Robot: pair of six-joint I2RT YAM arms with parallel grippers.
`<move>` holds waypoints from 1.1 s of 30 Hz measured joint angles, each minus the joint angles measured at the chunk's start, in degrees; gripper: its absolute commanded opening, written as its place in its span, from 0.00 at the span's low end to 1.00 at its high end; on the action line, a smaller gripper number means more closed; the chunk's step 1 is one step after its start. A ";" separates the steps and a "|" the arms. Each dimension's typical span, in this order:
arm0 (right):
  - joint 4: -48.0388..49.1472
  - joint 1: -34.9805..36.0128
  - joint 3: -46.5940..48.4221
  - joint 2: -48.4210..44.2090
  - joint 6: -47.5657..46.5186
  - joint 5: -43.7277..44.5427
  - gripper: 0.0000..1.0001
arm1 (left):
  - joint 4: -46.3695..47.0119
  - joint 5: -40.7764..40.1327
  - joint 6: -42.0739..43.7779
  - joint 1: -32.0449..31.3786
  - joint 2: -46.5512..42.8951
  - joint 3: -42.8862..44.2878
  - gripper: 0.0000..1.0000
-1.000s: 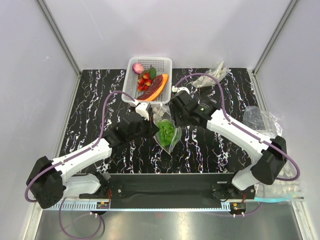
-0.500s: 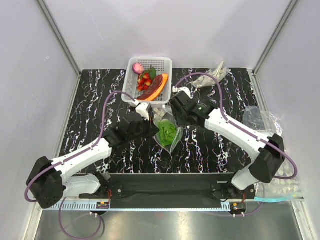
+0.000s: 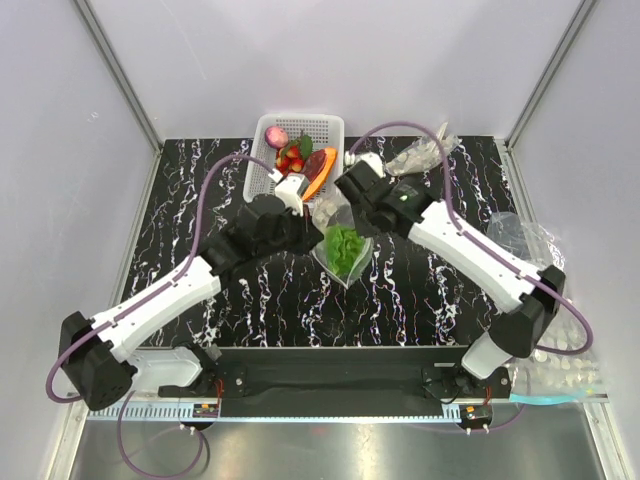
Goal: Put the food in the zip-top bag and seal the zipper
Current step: Adjust the fake vegetable in the zipper food storage bag.
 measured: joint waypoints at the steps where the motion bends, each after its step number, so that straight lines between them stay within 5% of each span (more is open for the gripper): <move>1: -0.90 0.00 2.45 -0.31 -0.07 -0.57 0.00 | -0.68 0.22 0.28 0.00 0.22 1.81 0.00; 10: 0.63 -0.04 9.66 -6.69 -0.70 -10.54 0.00 | -9.22 4.42 1.99 7.15 -1.31 10.27 0.00; 15: -3.63 -3.15 12.20 -9.68 -1.70 -6.32 0.00 | -9.05 7.13 1.16 -2.49 5.95 23.61 0.00; 18: -3.56 -4.74 12.52 -13.40 -1.64 -5.92 0.00 | -9.20 8.50 1.25 -4.81 5.35 23.91 0.00; 24: 10.38 -2.84 9.94 -12.28 0.83 -22.16 0.00 | -15.58 6.91 1.79 10.78 -4.61 17.94 0.00; 26: 12.72 -2.03 8.41 -10.45 0.83 -25.05 0.00 | -13.90 7.67 0.61 10.47 -5.14 17.88 0.00; 33: -0.13 -2.43 8.15 -13.75 -0.83 2.40 0.00 | -5.88 9.90 -1.16 -4.50 5.60 20.41 0.00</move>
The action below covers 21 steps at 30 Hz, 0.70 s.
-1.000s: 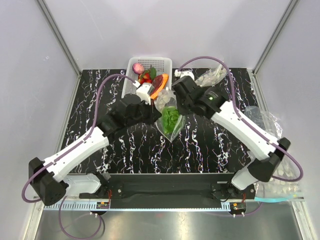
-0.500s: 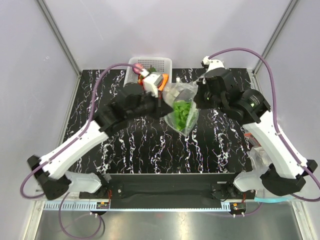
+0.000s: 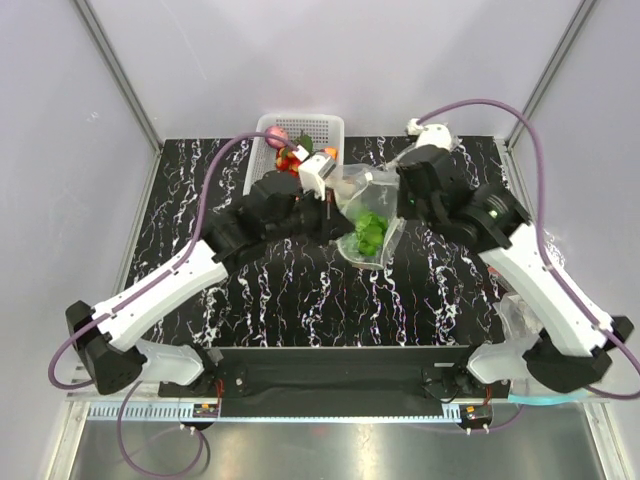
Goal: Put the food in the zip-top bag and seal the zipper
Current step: Adjust the fake vegetable in the zipper food storage bag.
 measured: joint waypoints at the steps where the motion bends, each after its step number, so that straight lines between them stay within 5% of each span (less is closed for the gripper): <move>1: -1.05 -0.13 0.02 -1.29 -0.13 2.84 0.00 | -0.48 -0.26 0.20 0.00 0.26 -0.44 0.00; 4: -0.33 -0.46 0.20 -3.61 -0.42 2.40 0.00 | -2.49 -1.25 0.94 5.14 -2.54 -3.78 0.00; 8: 7.37 -0.35 0.83 0.46 -0.09 -12.94 0.00 | -4.37 -1.29 1.07 12.07 -5.77 -5.27 0.00; 12: 9.20 -0.42 -0.68 6.88 -0.26 -18.29 0.00 | -2.38 1.25 0.57 10.21 -4.94 -5.29 0.00; 19: 7.78 -2.08 -13.35 0.13 -1.05 -18.03 0.43 | -0.66 3.15 0.52 8.92 -3.56 -9.73 0.00; 21: 8.24 -2.10 -16.70 -2.54 -1.03 -18.05 0.48 | 1.31 3.50 0.07 8.98 -3.58 -12.76 0.00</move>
